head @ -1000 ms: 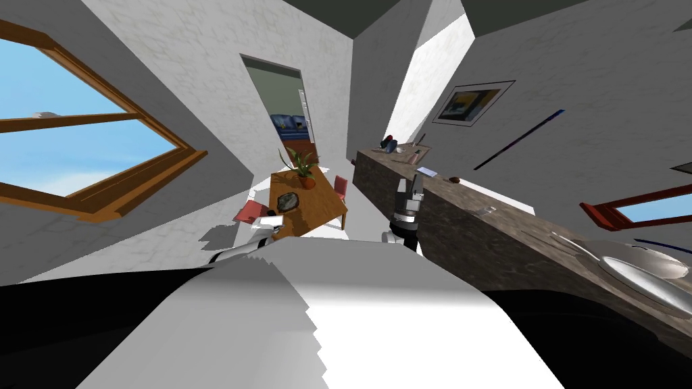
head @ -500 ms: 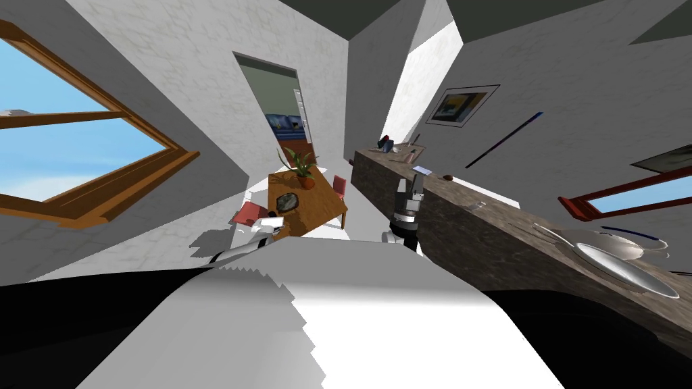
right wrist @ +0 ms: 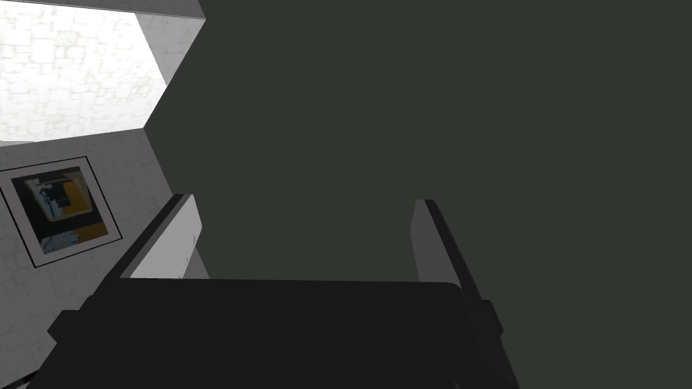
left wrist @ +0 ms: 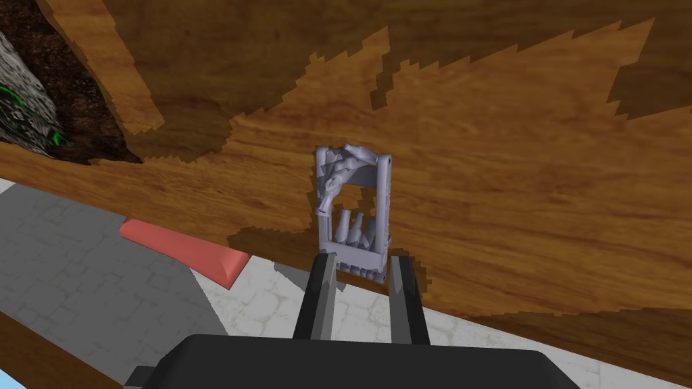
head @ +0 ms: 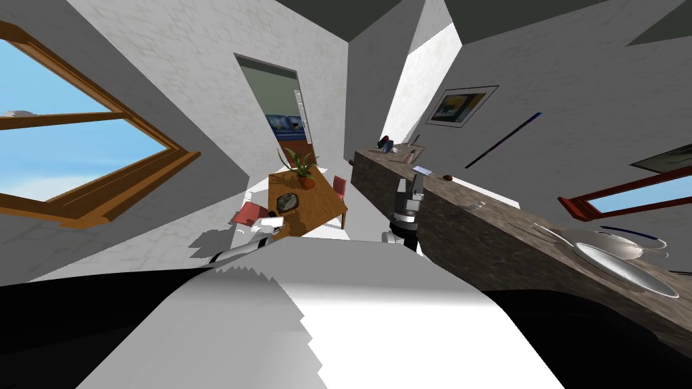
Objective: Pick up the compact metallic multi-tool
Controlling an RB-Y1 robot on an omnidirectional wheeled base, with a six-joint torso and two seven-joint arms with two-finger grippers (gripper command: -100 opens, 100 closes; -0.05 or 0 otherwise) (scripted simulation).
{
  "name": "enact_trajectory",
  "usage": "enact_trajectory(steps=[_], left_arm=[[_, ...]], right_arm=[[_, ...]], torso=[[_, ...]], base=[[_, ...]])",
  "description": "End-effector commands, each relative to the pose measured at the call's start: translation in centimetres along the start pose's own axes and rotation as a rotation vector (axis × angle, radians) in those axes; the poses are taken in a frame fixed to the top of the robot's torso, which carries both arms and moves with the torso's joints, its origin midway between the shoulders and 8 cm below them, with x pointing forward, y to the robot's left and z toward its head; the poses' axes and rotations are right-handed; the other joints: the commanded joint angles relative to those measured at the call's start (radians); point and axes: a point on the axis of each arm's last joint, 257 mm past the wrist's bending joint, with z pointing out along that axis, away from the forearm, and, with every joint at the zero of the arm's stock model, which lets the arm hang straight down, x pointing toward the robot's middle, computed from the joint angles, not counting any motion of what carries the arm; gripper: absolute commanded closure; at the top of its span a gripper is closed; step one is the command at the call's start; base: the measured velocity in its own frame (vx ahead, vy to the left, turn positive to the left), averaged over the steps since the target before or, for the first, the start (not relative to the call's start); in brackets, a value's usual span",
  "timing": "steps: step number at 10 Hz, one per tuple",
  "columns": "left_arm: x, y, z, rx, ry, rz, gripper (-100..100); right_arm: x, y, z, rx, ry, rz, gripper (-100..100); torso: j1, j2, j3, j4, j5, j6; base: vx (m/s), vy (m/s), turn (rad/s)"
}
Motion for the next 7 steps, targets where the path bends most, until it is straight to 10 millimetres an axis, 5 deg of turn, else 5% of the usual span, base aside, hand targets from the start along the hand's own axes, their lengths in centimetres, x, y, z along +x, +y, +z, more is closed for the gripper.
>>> enact_trajectory(steps=[1,7], left_arm=[[0.2,-0.7,-0.3,0.007,0.009,0.024,100],[0.7,-3.1,-1.3,0.034,0.036,0.092,100]], right_arm=[[0.0,0.0,0.0,0.0,0.0,0.0,0],[0.0,0.0,0.0,0.0,0.0,0.0,0]], torso=[[0.0,0.0,0.0,0.0,0.0,0.0],[-0.004,-0.003,-0.002,-0.001,-0.001,0.0]], base=[[0.031,-0.046,0.262],[0.041,-0.071,0.144]])
